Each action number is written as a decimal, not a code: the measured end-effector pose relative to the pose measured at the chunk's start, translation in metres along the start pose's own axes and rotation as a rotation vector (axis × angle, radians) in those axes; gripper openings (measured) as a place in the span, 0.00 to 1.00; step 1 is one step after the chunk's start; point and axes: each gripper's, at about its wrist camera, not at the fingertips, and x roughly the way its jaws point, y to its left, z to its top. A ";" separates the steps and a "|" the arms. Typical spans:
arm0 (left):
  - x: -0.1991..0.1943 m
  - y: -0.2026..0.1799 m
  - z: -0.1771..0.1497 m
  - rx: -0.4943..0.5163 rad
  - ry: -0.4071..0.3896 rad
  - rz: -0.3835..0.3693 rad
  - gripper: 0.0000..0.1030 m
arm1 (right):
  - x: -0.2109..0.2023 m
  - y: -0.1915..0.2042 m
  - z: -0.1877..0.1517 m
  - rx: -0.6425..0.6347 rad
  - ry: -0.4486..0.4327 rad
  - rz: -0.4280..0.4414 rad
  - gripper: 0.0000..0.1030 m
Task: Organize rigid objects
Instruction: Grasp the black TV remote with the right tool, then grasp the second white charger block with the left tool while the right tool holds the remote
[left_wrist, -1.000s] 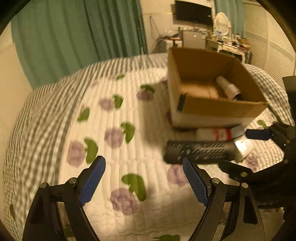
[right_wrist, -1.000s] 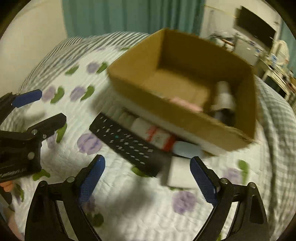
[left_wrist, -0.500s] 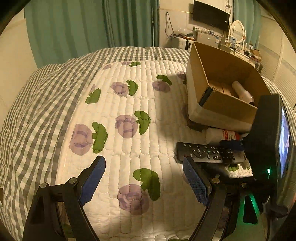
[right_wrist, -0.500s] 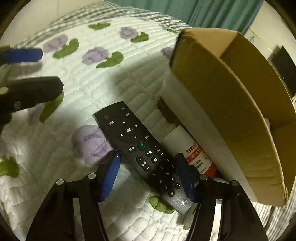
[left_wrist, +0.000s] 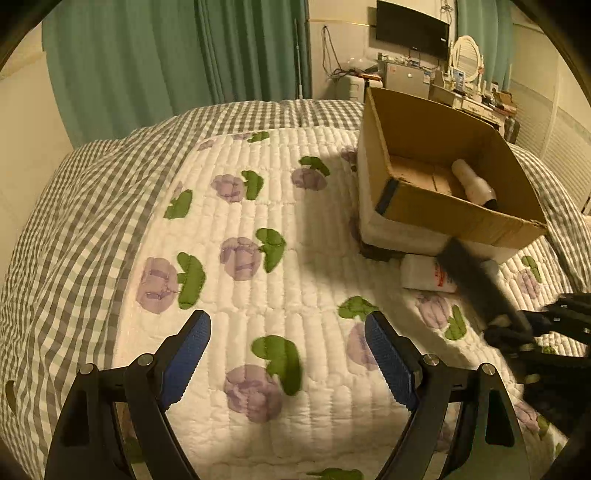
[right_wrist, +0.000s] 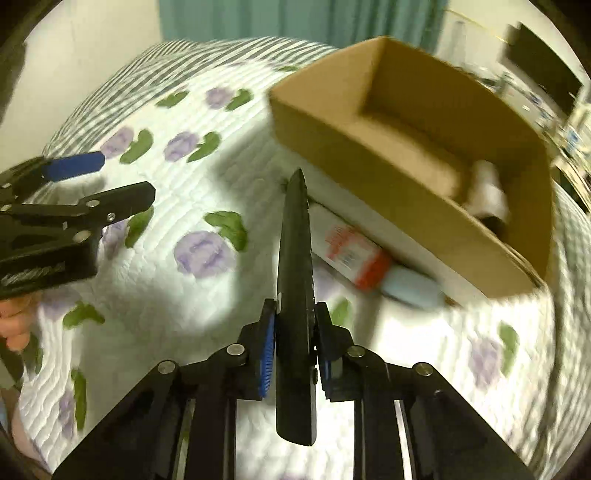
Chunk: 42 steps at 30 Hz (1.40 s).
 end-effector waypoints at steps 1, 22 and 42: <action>-0.002 -0.004 0.000 0.000 0.003 -0.007 0.85 | -0.010 -0.008 -0.007 0.040 -0.008 -0.001 0.18; 0.033 -0.173 0.007 -0.003 0.161 -0.099 0.85 | -0.046 -0.158 -0.052 0.388 -0.027 -0.183 0.18; 0.073 -0.212 0.007 0.066 0.241 -0.183 0.54 | -0.018 -0.169 -0.057 0.453 -0.002 -0.161 0.18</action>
